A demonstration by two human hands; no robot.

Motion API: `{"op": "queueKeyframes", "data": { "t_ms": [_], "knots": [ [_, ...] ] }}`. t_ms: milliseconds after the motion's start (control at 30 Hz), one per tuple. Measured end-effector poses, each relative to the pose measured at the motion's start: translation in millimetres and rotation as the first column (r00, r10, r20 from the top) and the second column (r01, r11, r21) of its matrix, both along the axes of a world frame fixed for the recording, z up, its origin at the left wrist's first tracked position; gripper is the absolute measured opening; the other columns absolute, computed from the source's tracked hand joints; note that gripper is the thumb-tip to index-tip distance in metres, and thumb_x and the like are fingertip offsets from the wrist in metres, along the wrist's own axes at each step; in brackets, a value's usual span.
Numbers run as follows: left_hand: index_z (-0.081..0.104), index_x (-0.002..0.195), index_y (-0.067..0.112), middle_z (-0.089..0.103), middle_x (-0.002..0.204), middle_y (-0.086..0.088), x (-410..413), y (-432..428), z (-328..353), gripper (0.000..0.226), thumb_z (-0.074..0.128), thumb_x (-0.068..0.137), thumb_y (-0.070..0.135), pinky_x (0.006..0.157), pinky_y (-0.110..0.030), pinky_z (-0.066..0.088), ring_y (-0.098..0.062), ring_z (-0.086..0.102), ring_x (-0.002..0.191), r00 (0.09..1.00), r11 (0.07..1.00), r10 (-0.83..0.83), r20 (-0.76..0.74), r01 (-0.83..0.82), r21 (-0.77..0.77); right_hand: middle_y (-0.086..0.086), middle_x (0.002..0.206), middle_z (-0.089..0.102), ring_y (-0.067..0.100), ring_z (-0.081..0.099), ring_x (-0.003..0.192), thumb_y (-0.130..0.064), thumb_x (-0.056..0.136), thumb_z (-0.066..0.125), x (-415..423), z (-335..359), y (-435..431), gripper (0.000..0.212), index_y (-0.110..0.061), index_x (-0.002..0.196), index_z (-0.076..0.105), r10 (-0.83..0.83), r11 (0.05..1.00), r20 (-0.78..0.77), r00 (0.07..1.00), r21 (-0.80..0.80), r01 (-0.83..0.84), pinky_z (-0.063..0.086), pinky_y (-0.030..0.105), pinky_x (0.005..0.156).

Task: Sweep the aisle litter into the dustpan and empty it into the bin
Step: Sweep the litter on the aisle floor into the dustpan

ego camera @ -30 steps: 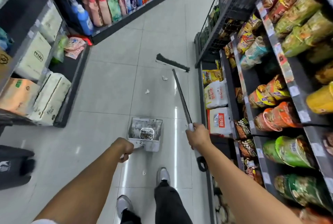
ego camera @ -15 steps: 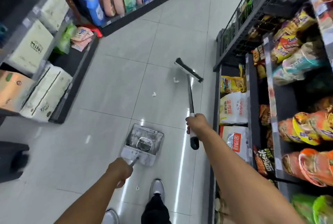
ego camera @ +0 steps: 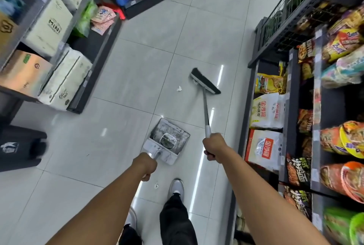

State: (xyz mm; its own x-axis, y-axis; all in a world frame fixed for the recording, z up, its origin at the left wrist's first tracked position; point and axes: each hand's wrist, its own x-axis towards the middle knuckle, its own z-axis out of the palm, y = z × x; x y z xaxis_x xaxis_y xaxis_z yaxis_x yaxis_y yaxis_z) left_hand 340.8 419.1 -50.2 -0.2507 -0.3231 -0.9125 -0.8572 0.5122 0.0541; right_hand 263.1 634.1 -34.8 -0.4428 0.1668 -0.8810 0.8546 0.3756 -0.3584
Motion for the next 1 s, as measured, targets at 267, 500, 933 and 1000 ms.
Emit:
{"op": "queueKeyframes", "data": {
  "t_ms": [267,500,933,1000],
  "knots": [
    [0.05,0.078,0.007,0.042,0.044,-0.01,34.4,-39.6,12.3,0.022,0.057,0.086,0.026,0.051,-0.024,0.037,-0.017,0.035,0.033,1.0,0.998,0.012,-0.014,-0.011,0.064,0.012,0.074,0.042,0.017,0.034,0.053,-0.009,0.095,0.049,42.0,50.3,7.4,0.027,0.012,0.109,0.057,-0.117,0.992,-0.27,0.956,0.002,0.122,0.027,0.024,0.042],
    [0.045,0.068,0.007,0.04,0.059,-0.008,60.3,-67.6,13.6,0.029,0.063,0.086,0.022,0.045,-0.019,0.031,-0.017,0.033,0.046,0.989,0.983,0.148,-0.017,-0.145,0.113,0.007,0.066,0.041,0.018,0.035,0.047,-0.014,0.096,0.047,0.2,45.0,-45.5,0.012,-0.004,0.094,0.051,0.097,0.993,-0.269,0.958,0.086,-0.077,0.03,0.021,0.039],
    [0.041,0.065,0.01,0.049,0.076,-0.012,100.5,-104.4,53.2,0.029,0.05,0.092,0.007,0.04,-0.016,0.034,-0.019,0.044,0.032,0.998,0.996,0.055,-0.029,-0.053,0.07,0.008,0.074,0.048,0.02,0.043,0.055,-0.015,0.09,0.042,139.7,63.0,-58.1,0.013,-0.008,0.099,0.048,0.383,0.877,0.147,0.912,0.252,-0.409,0.036,0.026,0.045],
    [0.039,0.064,0.011,0.052,0.086,-0.011,112.4,-109.4,71.3,0.032,0.048,0.094,0.005,0.037,-0.019,0.039,-0.022,0.053,0.053,0.998,0.998,0.016,-0.067,-0.011,0.067,0.009,0.07,0.046,0.019,0.04,0.054,-0.014,0.091,0.041,155.0,89.0,-55.2,0.01,-0.006,0.092,0.048,0.375,0.88,0.14,0.916,0.256,-0.4,0.035,0.027,0.047]
  ]
}}
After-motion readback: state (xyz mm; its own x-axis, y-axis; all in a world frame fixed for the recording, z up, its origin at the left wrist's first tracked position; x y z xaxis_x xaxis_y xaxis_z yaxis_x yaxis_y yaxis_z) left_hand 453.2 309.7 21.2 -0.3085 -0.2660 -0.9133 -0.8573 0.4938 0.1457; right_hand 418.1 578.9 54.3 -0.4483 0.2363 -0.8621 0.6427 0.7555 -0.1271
